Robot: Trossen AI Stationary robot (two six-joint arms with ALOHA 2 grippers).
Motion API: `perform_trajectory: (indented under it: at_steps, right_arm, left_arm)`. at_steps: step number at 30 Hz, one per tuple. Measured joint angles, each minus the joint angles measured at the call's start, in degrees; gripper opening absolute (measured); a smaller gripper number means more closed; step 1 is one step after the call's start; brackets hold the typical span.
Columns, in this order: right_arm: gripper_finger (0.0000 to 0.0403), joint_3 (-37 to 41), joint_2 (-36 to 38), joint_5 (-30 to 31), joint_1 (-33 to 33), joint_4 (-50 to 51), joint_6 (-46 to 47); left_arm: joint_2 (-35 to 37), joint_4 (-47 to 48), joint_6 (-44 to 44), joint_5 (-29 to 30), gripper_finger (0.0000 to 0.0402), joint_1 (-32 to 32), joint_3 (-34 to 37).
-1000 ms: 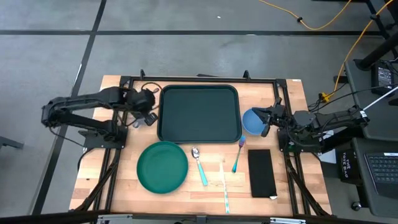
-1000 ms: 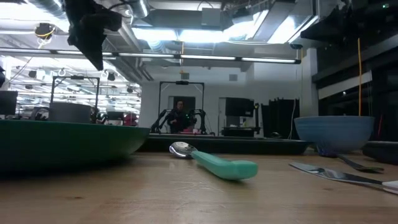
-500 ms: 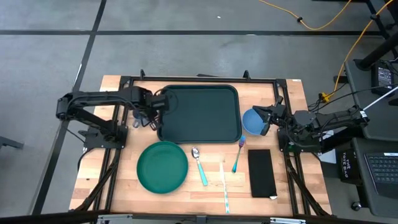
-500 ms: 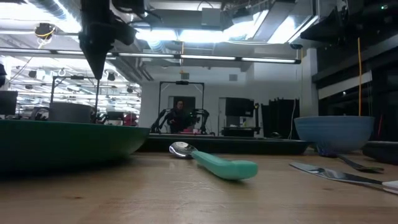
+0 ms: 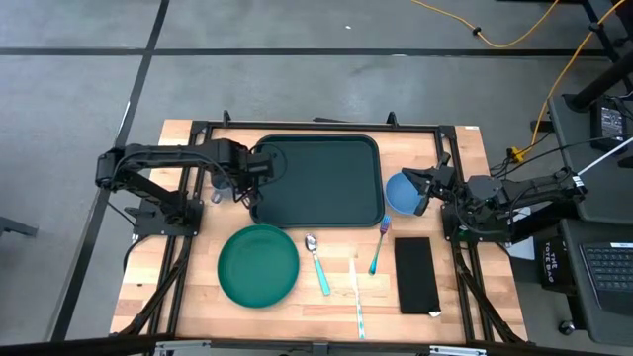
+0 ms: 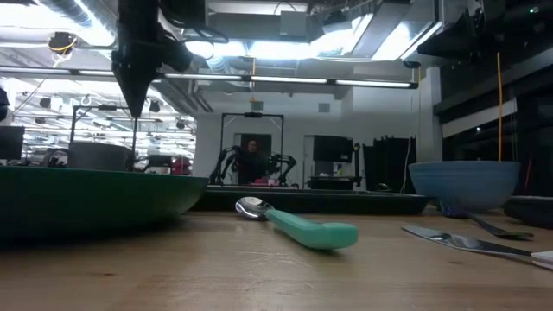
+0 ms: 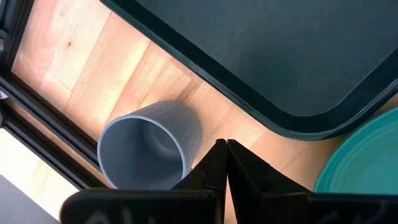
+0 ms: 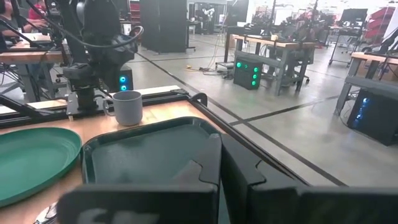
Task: Set up tray
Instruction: Put the light blue mug in the top left of the black serving tray
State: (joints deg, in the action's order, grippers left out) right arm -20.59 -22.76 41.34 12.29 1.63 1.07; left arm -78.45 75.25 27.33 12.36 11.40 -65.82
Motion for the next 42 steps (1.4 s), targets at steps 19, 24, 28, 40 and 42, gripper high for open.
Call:
perform_trajectory:
  at_steps: [19, 24, 28, 40, 42]
  right_arm:
    - [0.001, 0.01, 0.0, 0.0, 0.0, 0.02, -0.07]
    - [0.001, 0.01, 0.01, 0.01, 0.0, 0.07, -0.07]
    - [0.001, 0.01, 0.02, 0.02, 0.01, 0.39, -0.09]
    - [0.001, 0.01, 0.02, 0.02, -0.01, 0.48, -0.07]
    - [0.001, 0.01, 0.01, 0.02, 0.0, 0.59, -0.07]
  left_arm:
    - [0.02, 8.64, 2.3, 1.39, 0.0159, 4.77, 0.43]
    - [0.02, 7.12, 1.96, 0.39, 0.0173, 5.64, 3.72]
    - [0.02, 4.41, 0.87, -0.54, 0.0172, 6.36, 6.57]
    - [0.02, -0.68, -1.57, -0.57, 0.0169, 8.74, 7.5]
    - [0.09, -1.71, -1.57, -0.55, 0.0169, 9.06, 8.18]
